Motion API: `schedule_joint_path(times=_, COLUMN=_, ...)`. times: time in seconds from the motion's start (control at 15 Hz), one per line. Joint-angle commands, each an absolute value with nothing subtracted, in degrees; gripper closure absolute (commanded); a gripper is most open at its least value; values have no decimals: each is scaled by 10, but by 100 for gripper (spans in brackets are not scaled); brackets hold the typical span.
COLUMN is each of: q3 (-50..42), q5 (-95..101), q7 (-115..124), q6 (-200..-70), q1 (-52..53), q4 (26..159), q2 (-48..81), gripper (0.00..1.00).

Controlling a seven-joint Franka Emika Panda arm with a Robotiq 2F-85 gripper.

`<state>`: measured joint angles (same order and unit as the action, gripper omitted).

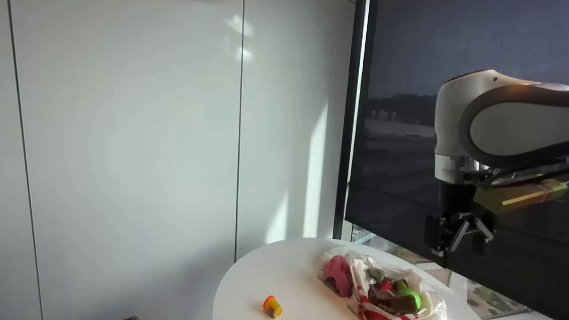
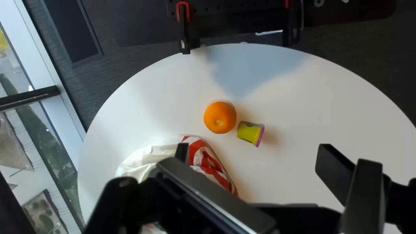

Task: Empty the plastic bag

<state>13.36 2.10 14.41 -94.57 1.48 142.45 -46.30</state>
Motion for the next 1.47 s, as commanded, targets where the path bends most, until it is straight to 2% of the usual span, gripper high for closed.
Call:
schedule_joint_path(times=0.0, q3=128, q5=25, q7=149, q6=-945, q1=23, q4=1421, q2=-461, gripper=0)
schedule_joint_path(times=0.8, q3=126, q5=34, q7=150, q6=-976, q1=14, q4=1439, q2=-431, gripper=0)
schedule_joint_path(times=1.4, q3=58, q5=135, q7=164, q6=-1220, q1=-64, q4=1497, q2=-237, gripper=0)
